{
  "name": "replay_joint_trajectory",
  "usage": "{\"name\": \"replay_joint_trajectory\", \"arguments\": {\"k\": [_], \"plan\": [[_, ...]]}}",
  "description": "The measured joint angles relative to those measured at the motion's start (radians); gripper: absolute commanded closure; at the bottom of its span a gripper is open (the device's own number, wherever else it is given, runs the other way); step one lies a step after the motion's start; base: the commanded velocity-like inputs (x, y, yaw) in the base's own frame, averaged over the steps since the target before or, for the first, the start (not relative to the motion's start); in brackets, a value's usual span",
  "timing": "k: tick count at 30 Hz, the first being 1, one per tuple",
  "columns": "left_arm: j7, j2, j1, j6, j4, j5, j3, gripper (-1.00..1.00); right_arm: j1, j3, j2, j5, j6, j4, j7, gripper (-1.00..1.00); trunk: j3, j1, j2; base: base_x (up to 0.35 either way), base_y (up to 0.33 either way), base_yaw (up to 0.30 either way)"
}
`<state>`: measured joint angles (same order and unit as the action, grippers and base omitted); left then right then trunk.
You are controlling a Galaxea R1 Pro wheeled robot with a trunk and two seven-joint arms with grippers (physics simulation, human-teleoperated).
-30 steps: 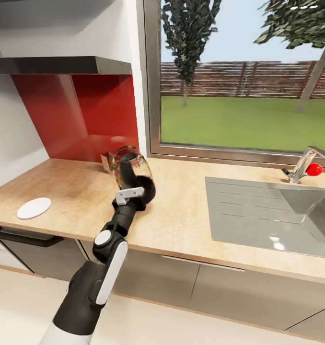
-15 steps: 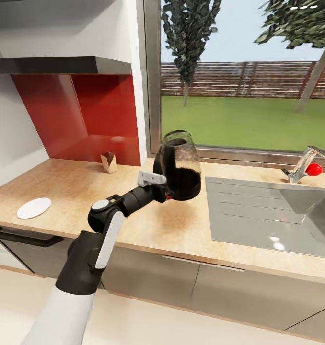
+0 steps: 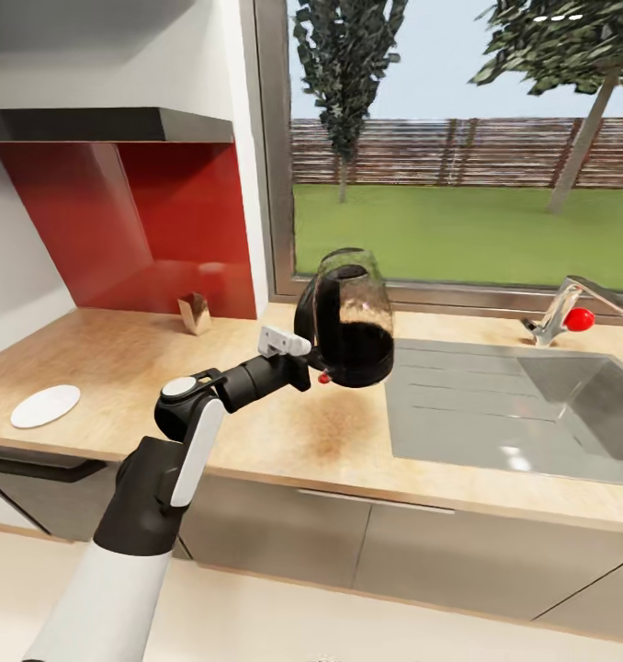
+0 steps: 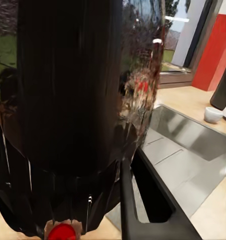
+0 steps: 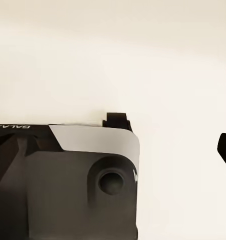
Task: Set up a coffee station on the kitchen countertop: keep the coffee maker on the countertop, move the bottle of coffee from the kitchen shelf to the counter next to the coffee maker, place a paper coffee filter on top of the coffee maker, put the saucer next to the coffee maker with the coffee cup on the saucer, and place the electric kettle next to the coffee maker.
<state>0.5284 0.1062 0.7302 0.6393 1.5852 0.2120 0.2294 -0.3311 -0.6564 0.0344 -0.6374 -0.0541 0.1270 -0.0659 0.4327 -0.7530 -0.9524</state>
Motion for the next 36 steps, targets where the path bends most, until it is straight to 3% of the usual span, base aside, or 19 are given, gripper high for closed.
{"name": "replay_joint_trajectory", "arguments": {"k": [13, 36], "plan": [[-0.001, -0.001, -0.001, 0.0, 0.0, 0.001, -0.001, 1.0, 0.0, 0.001, 0.0, 0.0, 0.0, 0.0, 0.0, -1.0, 0.0, 0.0, 0.0, -0.18, -0.149, -0.296], [-0.001, -0.001, 0.0, 0.0, 0.0, 0.0, 0.0, 1.0, 0.0, 0.002, 0.0, -0.002, 0.0, 0.0, 0.0, -1.0, 0.0, 0.0, 0.0, -0.011, -0.009, -0.297]]}}
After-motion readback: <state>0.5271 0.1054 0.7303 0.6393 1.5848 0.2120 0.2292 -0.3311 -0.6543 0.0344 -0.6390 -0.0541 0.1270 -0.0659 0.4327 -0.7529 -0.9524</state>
